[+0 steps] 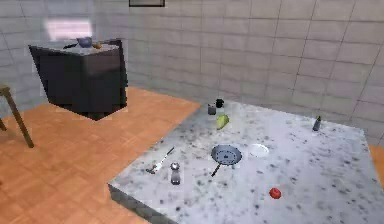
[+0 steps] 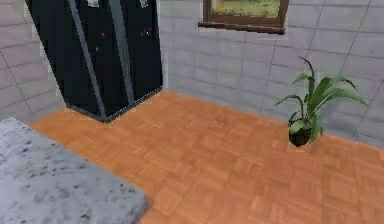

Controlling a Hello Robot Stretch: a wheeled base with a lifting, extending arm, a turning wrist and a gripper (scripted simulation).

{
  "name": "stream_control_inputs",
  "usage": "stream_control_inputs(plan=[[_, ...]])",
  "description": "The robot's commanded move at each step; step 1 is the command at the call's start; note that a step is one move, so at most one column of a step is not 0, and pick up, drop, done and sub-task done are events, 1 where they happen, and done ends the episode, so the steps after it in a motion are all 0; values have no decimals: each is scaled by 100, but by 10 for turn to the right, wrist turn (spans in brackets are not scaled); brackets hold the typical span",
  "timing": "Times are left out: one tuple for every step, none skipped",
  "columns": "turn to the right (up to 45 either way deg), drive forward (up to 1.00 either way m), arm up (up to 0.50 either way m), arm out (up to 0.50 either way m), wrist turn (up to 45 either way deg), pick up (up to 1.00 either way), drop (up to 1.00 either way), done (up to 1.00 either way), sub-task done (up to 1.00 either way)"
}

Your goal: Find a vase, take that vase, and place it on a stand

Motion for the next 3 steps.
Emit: stream_control_inputs(plan=[[-450, 0, 0, 0, 0, 0, 0, 0, 0], [-450, 0, 0, 0, 0, 0, 0, 0, 0], [-450, 0, 0, 0, 0, 0, 0, 0, 0]])
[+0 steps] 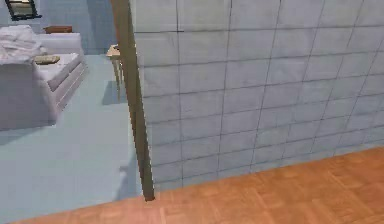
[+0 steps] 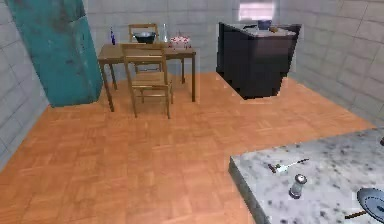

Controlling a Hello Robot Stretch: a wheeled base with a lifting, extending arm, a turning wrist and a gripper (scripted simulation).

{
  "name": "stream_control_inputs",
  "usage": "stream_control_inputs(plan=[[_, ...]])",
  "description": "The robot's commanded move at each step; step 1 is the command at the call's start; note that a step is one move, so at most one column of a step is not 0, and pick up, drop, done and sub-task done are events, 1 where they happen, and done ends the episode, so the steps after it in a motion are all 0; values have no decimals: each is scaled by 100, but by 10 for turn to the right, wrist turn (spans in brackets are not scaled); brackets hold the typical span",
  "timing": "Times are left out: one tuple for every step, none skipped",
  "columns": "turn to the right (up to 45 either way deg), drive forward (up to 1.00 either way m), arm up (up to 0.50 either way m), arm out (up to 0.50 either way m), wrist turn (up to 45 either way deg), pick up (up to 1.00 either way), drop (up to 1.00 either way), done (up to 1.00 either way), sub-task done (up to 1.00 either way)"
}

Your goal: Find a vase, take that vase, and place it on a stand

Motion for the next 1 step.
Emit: stream_control_inputs(plan=[[-300, 0, 0, 0, 0, 0, 0, 0, 0]])
